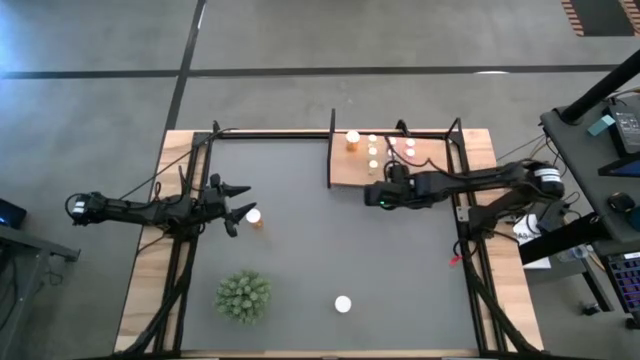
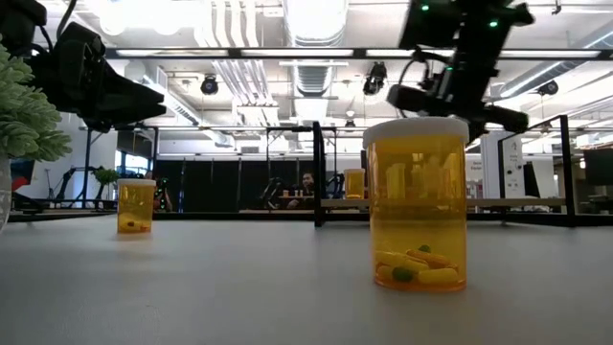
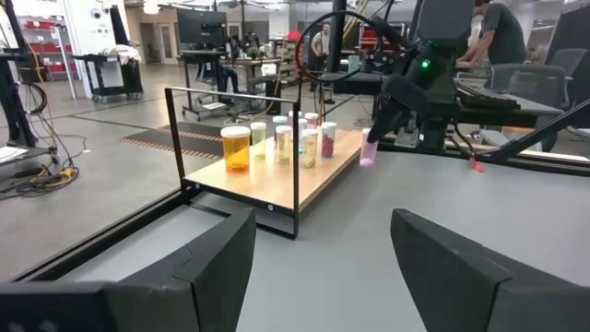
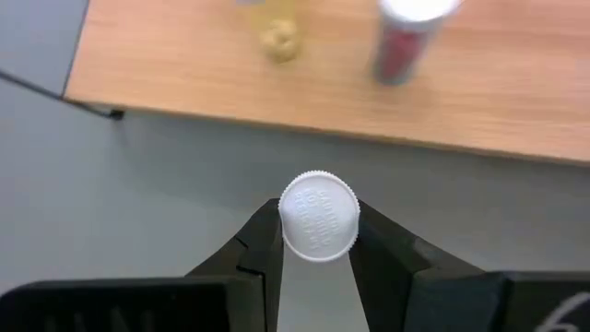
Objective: Pick and place medicine bottles onto shelf by color
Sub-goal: Put the pink pill bottle on the shelf aligned with the other pink pill bottles
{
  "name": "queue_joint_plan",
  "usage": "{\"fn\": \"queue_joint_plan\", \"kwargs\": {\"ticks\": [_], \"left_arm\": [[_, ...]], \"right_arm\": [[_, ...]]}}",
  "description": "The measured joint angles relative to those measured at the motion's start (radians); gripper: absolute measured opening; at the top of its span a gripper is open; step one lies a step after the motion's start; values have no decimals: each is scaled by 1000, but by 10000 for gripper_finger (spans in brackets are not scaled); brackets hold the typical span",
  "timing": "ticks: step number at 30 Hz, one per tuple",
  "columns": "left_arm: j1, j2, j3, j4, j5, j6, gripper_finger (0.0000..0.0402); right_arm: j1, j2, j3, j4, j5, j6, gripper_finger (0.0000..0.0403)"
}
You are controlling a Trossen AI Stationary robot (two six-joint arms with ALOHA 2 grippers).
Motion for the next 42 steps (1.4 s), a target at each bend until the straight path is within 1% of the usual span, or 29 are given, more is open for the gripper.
{"fn": "queue_joint_plan", "kwargs": {"ticks": [5,8,11,16,20,24,34,42], "left_arm": [[0,0,0,0,0,0,238],[0,0,0,0,0,0,238],[0,0,0,0,0,0,238],[0,0,0,0,0,0,238],[0,0,0,0,0,0,238],[0,0,0,0,0,0,238],[0,0,0,0,0,0,238],[0,0,0,0,0,0,238]], "right_arm": [[0,-82,-46,-52,69,19,92],[-4,-100,-49,-97,120,20,92],[-19,-105,-49,-128,150,30,92],[-67,-105,-55,-174,152,46,92],[-93,-126,-88,-183,151,72,92],[-112,-143,-118,-161,151,77,93],[-193,-140,-138,-88,140,42,103],[-213,-140,-160,-50,120,23,104]]}}
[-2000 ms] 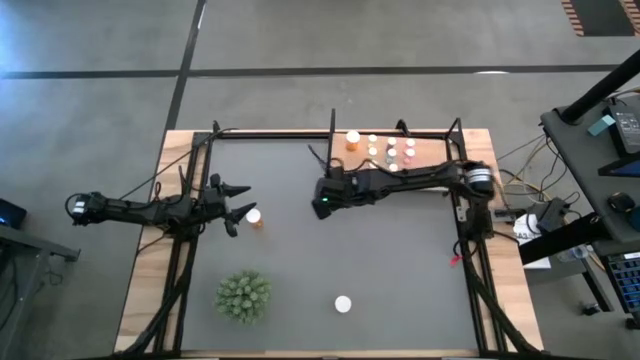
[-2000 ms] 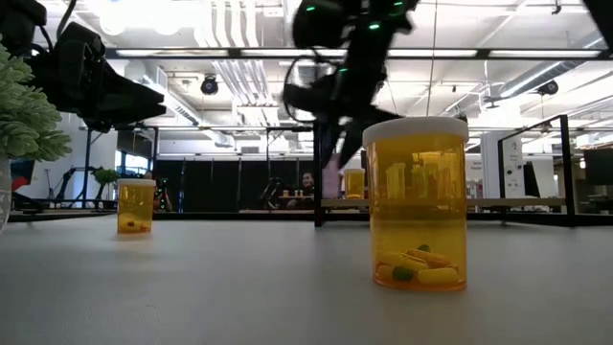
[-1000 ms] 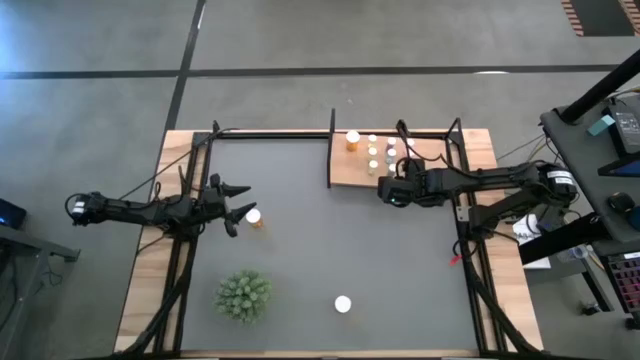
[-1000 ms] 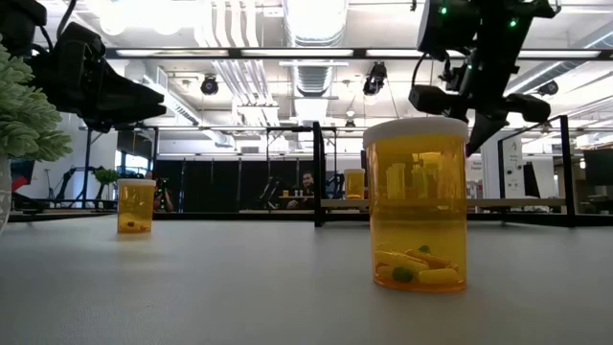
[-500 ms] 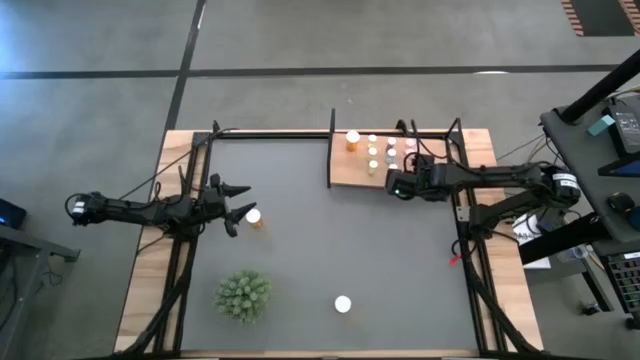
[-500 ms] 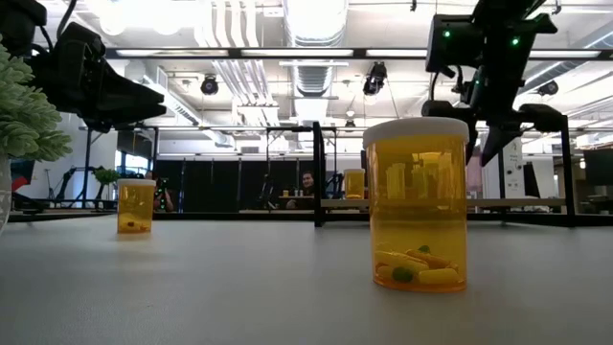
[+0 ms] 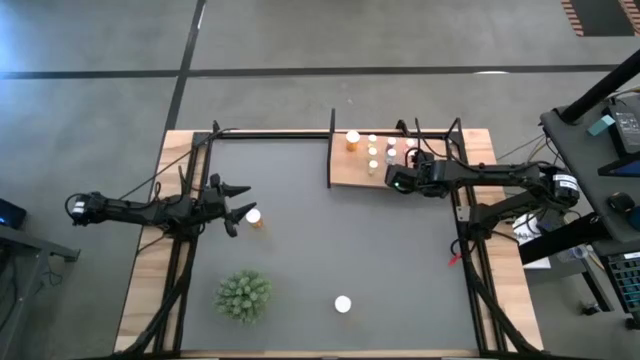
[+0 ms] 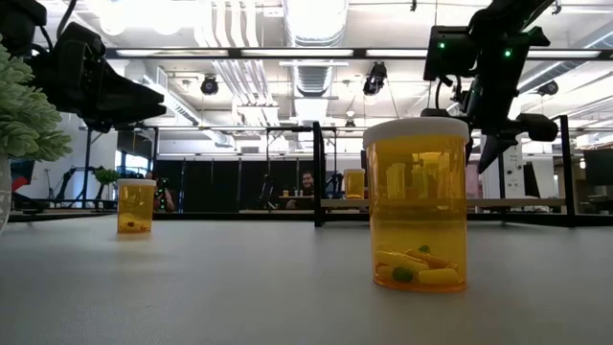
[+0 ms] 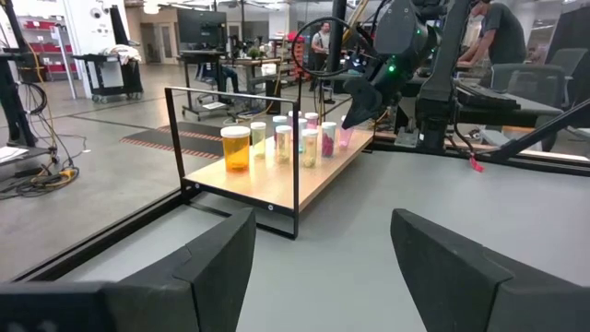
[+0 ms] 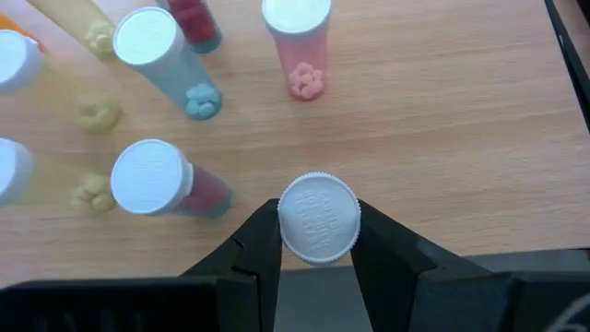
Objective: Pick and place medicine bottles onto shelf by color
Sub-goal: Put the pink pill bottle on the shelf aligned with the other pink pill bottles
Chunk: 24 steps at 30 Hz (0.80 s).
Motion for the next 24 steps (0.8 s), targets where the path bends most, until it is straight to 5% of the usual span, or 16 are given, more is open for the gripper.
{"fn": "queue_joint_plan", "kwargs": {"ticks": [24], "left_arm": [[0,0,0,0,0,0,238]], "right_arm": [[-47,26,-1,59,-4,-70,105]]}}
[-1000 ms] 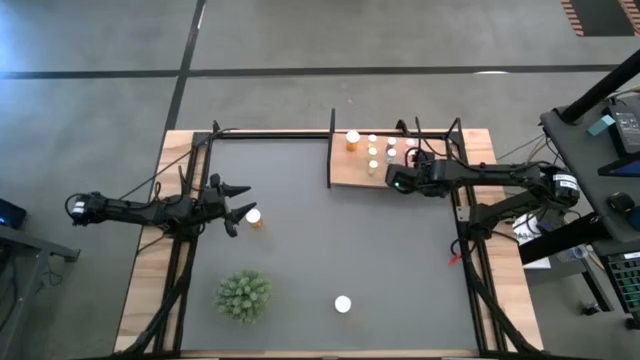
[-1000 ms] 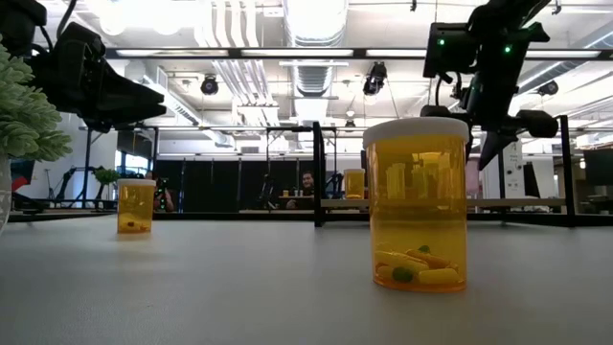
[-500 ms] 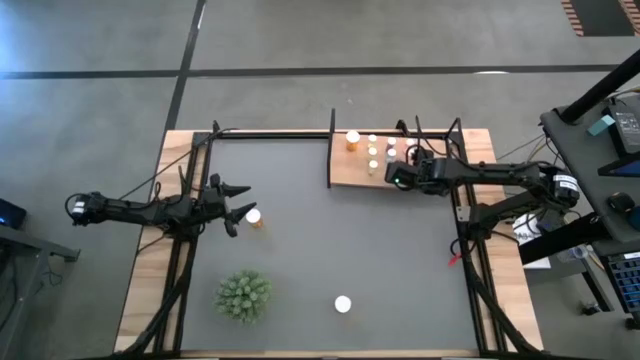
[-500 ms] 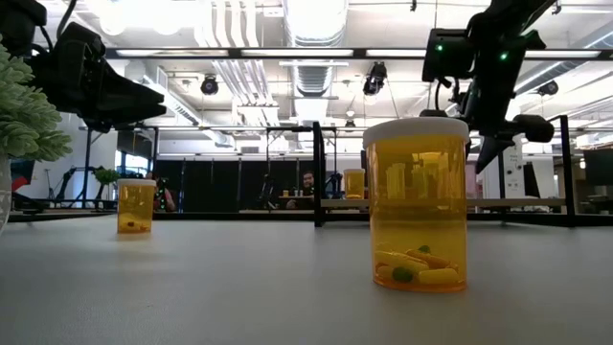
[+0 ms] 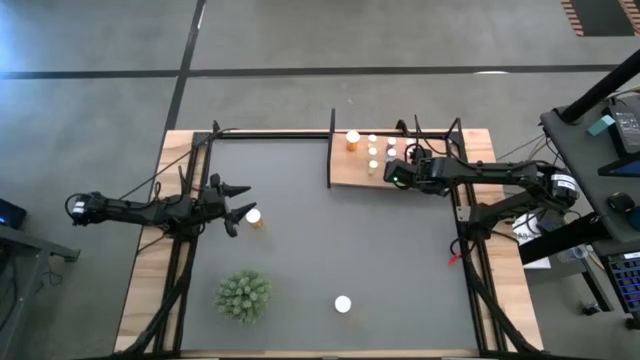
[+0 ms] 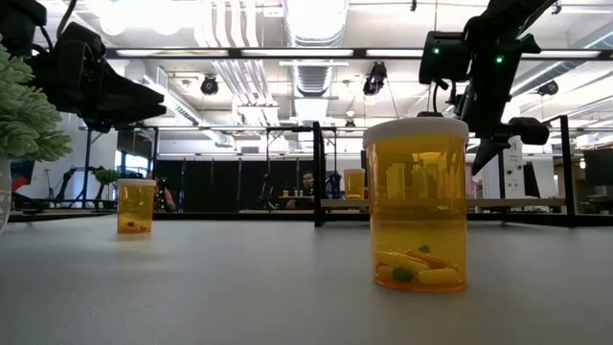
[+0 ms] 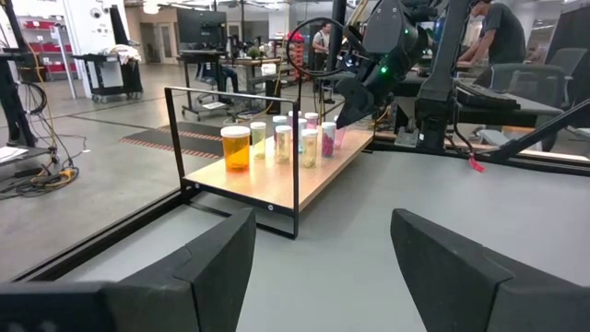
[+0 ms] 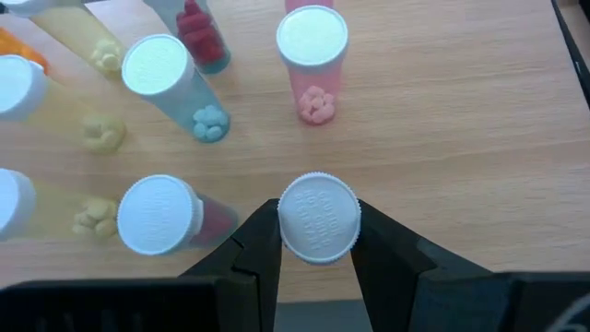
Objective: Pick and place medicine bottles onto shelf by color
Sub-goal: Put the pink pill bottle on the shelf aligned with the other pink pill bottles, then put the bottom orange pill bottle on the shelf aligned with the other orange pill bottle
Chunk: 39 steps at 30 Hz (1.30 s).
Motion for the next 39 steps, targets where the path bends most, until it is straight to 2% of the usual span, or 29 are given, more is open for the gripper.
{"fn": "queue_joint_plan", "kwargs": {"ticks": [14,24,39], "left_arm": [[0,0,0,0,0,0,238],[0,0,0,0,0,0,238],[0,0,0,0,0,0,238]], "right_arm": [[-2,1,0,7,5,0,114],[-2,3,12,-9,-1,3,188],[20,2,124,-186,-27,38,289]]}}
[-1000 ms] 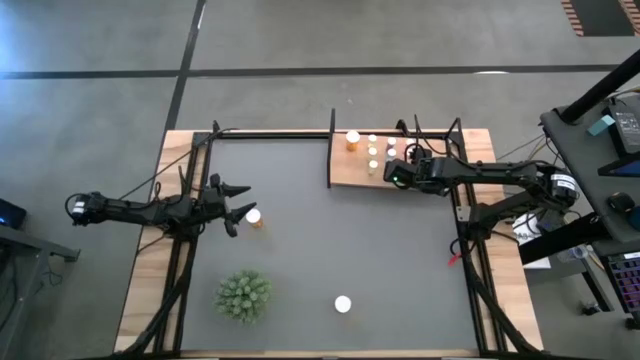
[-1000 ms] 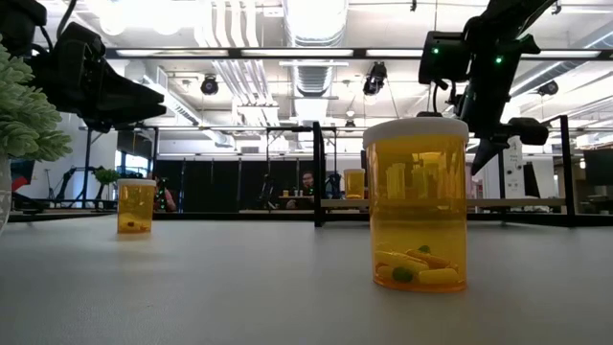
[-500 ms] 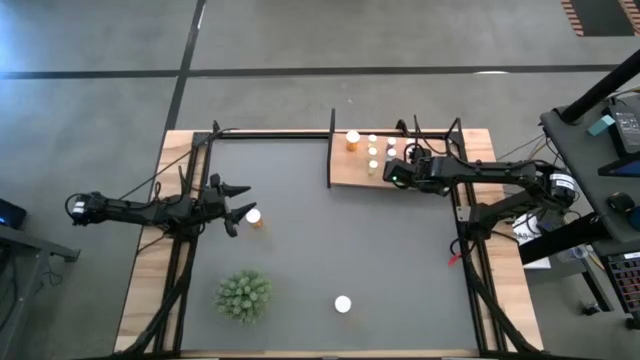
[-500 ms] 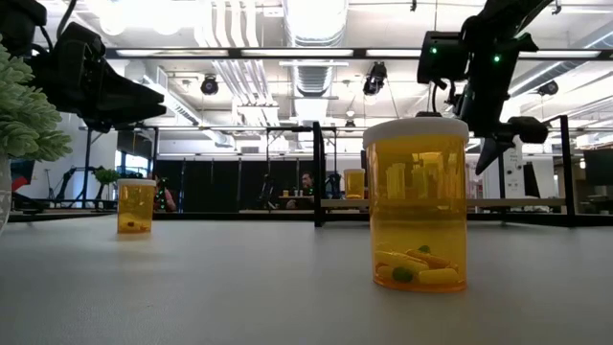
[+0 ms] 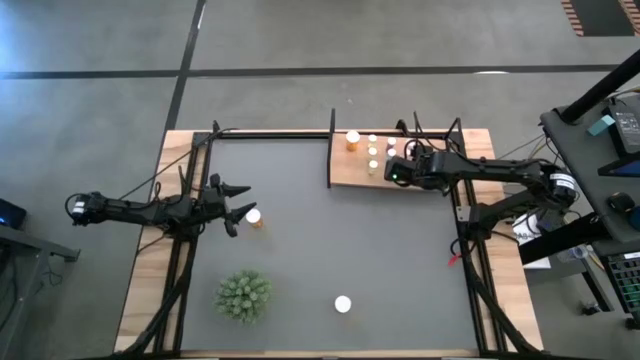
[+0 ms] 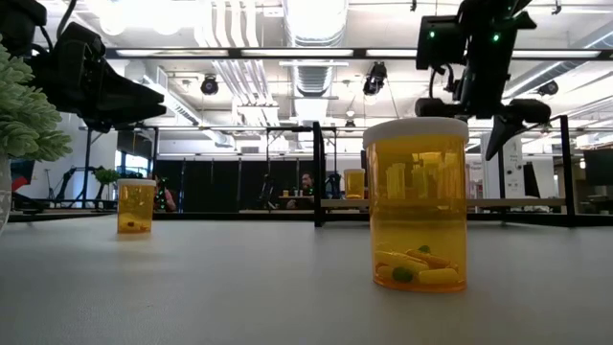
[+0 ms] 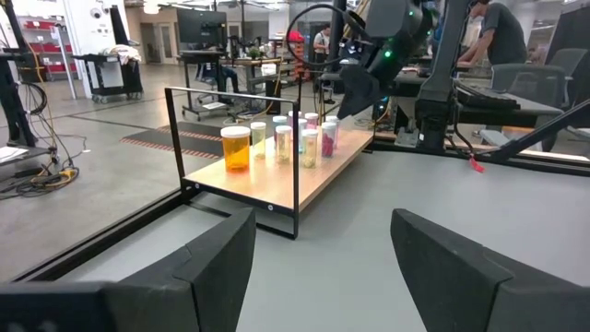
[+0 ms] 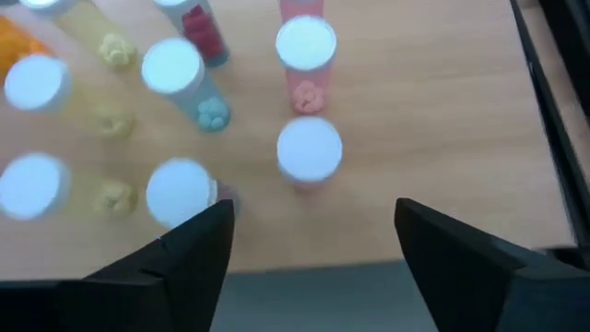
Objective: Pick and place medicine bottles onto shelf by color
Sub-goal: Put the bottom orange pill bottle on the shelf aligned with the other orange pill bottle
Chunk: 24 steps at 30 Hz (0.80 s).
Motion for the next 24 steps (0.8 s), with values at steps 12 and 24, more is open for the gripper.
{"fn": "queue_joint_plan", "kwargs": {"ticks": [12,24], "left_arm": [[0,0,0,0,0,0,238],[0,0,0,0,0,0,238]], "right_arm": [[218,-1,91,-137,-28,132,302],[415,223,267,-124,-118,218,302]]}}
